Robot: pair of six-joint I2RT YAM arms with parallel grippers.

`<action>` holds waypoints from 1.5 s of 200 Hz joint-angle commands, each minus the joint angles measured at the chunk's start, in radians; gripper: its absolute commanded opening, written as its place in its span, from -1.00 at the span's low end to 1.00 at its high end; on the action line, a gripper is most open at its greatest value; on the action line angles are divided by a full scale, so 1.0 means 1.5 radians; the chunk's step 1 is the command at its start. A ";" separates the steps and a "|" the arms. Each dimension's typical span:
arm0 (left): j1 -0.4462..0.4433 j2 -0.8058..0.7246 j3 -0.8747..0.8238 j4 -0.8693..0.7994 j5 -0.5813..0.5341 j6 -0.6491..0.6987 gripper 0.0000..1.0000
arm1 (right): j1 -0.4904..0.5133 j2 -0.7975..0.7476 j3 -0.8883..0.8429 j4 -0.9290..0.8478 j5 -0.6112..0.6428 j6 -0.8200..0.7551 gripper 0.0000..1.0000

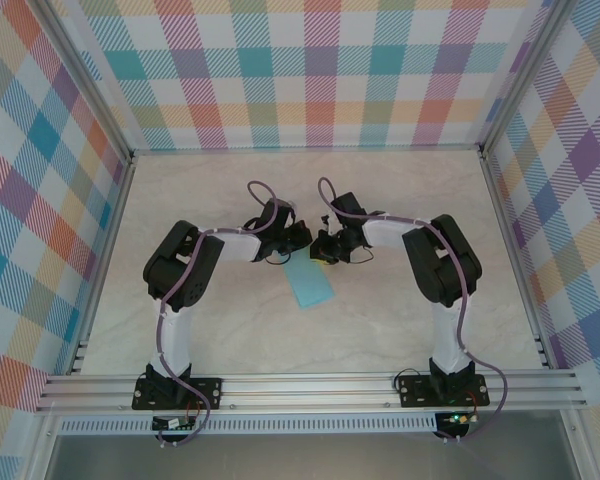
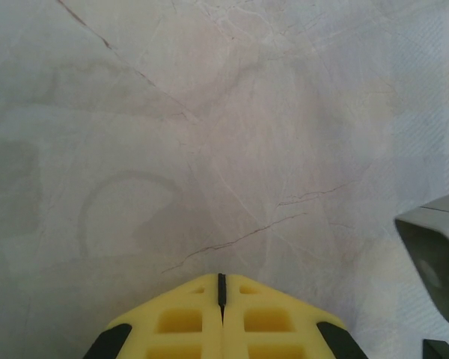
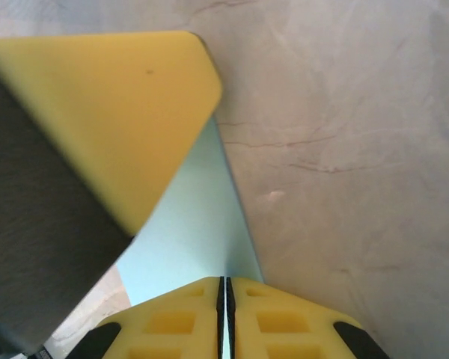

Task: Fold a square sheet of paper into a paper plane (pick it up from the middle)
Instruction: First fold in half a square sheet of paper at the center of the table.

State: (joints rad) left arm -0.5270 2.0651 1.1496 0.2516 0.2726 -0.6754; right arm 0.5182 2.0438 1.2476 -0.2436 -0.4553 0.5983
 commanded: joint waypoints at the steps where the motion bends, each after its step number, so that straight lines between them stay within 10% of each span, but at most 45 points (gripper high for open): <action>1: 0.012 0.014 -0.026 -0.037 -0.016 0.016 -0.91 | 0.003 0.010 0.006 0.008 0.003 0.007 -0.76; 166: 0.015 0.019 -0.019 -0.078 -0.054 0.025 -0.91 | 0.003 -0.229 -0.318 -0.045 -0.038 -0.004 -0.74; 300: 0.015 0.011 -0.001 -0.090 -0.018 0.025 -0.90 | 0.002 -0.063 -0.066 0.010 -0.003 0.025 -0.75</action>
State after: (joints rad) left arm -0.5266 2.0651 1.1526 0.2459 0.2722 -0.6601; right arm 0.5175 1.9148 1.1435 -0.2039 -0.4454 0.6327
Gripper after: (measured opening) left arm 0.049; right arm 0.126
